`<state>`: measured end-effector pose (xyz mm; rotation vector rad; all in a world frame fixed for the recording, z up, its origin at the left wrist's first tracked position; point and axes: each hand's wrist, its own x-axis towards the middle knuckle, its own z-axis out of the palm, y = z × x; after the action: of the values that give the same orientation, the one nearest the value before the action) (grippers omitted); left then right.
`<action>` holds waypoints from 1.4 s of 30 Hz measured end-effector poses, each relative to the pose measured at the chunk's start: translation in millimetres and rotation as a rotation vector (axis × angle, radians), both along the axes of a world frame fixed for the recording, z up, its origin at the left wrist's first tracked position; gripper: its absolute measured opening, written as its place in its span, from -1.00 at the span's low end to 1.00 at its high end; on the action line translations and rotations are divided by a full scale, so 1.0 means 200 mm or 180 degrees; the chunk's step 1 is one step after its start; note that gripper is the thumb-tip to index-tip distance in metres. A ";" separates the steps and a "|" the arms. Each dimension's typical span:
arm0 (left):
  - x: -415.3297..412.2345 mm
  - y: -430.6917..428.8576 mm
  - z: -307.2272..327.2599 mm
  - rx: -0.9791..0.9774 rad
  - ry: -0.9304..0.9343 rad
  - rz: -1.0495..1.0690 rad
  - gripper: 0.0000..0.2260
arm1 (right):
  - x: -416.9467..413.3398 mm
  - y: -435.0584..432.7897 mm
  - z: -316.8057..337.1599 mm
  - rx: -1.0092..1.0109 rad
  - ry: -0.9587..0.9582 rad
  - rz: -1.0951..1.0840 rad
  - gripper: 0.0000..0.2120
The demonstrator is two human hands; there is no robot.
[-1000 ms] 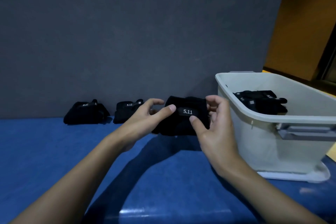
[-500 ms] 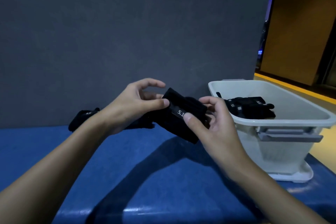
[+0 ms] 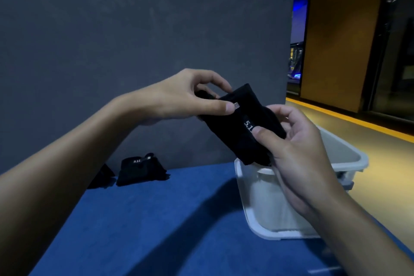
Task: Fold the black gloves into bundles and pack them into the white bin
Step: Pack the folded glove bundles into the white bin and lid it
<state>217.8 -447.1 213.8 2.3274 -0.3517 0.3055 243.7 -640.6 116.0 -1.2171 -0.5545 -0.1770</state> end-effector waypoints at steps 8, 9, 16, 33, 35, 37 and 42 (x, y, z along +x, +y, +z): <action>0.24 -0.24 0.08 0.0058 0.0083 -0.0289 -0.66 | 0.11 -0.20 0.03 -0.0320 -0.0144 -0.0484 -0.75; 0.28 -0.27 0.07 -0.0045 0.0080 -0.0334 -0.70 | 0.13 -0.24 0.04 -0.0395 -0.0139 -0.0510 -0.75; 0.54 -0.44 0.01 -0.0304 0.0412 -0.0674 -0.67 | 0.22 -0.50 0.03 -0.1381 -0.0391 -0.1151 -0.72; 0.84 -0.59 -0.35 0.0094 0.1483 -0.0901 -0.73 | 0.28 -0.61 -0.18 -0.2299 -0.0385 -0.1267 -0.53; 0.85 -0.59 -0.39 0.0167 0.1436 -0.0923 -0.74 | 0.28 -0.60 -0.18 -0.2339 -0.0384 -0.1281 -0.51; 0.85 -0.59 -0.42 0.0278 0.1339 -0.0956 -0.80 | 0.28 -0.60 -0.18 -0.2373 -0.0408 -0.1295 -0.51; 0.86 -0.59 -0.44 0.0238 0.1159 -0.1051 -0.85 | 0.28 -0.60 -0.19 -0.2388 -0.0370 -0.1308 -0.52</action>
<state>388.9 -564.8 126.1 2.2898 -0.5598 -0.2931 300.7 -760.3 78.8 -2.0606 -0.4764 -0.4120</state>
